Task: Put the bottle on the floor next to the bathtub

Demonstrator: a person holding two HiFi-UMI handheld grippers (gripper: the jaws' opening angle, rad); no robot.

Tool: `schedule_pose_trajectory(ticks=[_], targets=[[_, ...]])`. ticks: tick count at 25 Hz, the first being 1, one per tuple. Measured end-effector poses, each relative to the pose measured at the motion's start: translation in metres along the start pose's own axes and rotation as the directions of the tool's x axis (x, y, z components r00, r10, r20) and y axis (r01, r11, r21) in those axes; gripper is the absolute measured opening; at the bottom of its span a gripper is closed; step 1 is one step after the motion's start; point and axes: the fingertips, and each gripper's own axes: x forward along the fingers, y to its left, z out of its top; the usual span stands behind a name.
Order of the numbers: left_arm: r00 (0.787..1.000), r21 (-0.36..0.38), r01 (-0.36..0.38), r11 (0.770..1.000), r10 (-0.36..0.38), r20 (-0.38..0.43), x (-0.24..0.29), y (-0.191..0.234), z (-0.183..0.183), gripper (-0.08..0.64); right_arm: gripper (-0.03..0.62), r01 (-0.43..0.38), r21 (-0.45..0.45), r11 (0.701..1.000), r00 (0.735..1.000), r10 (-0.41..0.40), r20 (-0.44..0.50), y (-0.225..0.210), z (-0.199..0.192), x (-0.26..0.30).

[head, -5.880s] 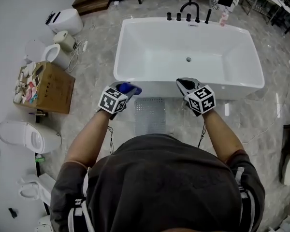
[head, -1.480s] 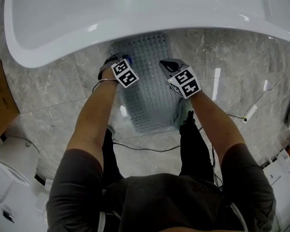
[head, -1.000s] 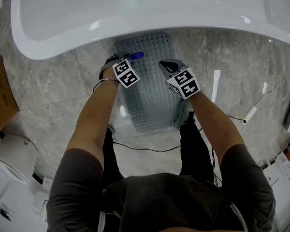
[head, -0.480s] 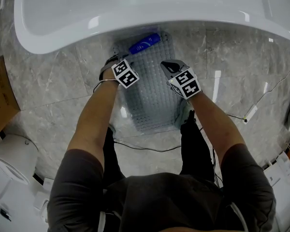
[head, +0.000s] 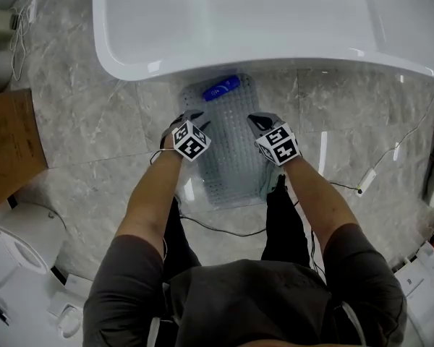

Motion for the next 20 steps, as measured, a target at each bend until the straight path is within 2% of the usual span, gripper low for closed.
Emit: schedule_pose_trajectory(ticks=[3, 6, 9, 11, 15, 17, 20], targets=[[1.0, -0.04, 0.0, 0.999, 0.001, 0.028, -0.062, -0.016, 0.014, 0.126, -0.008, 0.01, -0.017, 1.0, 1.0, -0.01, 0.015, 0.019, 0.036, -0.05], [0.995, -0.098, -0.014, 0.995, 0.023, 0.097, -0.133, -0.025, 0.04, 0.093, -0.008, 0.02, -0.053, 0.998, 0.999, -0.018, 0.035, 0.036, 0.075, -0.101], [0.981, -0.141, -0.005, 0.99, 0.032, 0.19, -0.211, -0.043, 0.071, 0.066, -0.008, 0.024, -0.086, 0.996, 0.998, -0.02, 0.052, 0.058, 0.109, -0.156], [0.969, -0.13, 0.003, 0.991, 0.029, 0.246, -0.264, -0.059, 0.091, 0.043, -0.008, 0.025, -0.089, 0.996, 0.997, -0.018, 0.076, 0.074, 0.13, -0.194], [0.938, -0.097, -0.001, 0.995, 0.035, 0.346, -0.373, -0.092, 0.128, 0.006, -0.008, 0.027, -0.062, 0.998, 0.991, -0.019, 0.13, 0.105, 0.166, -0.266], [0.914, -0.121, -0.003, 0.993, 0.052, 0.401, -0.425, -0.099, 0.147, 0.006, -0.008, 0.035, -0.048, 0.998, 0.986, -0.026, 0.163, 0.116, 0.187, -0.3], [0.869, -0.199, 0.003, 0.98, 0.096, 0.486, -0.494, -0.11, 0.164, 0.005, -0.008, 0.037, -0.044, 0.998, 0.981, -0.028, 0.191, 0.14, 0.208, -0.348]])
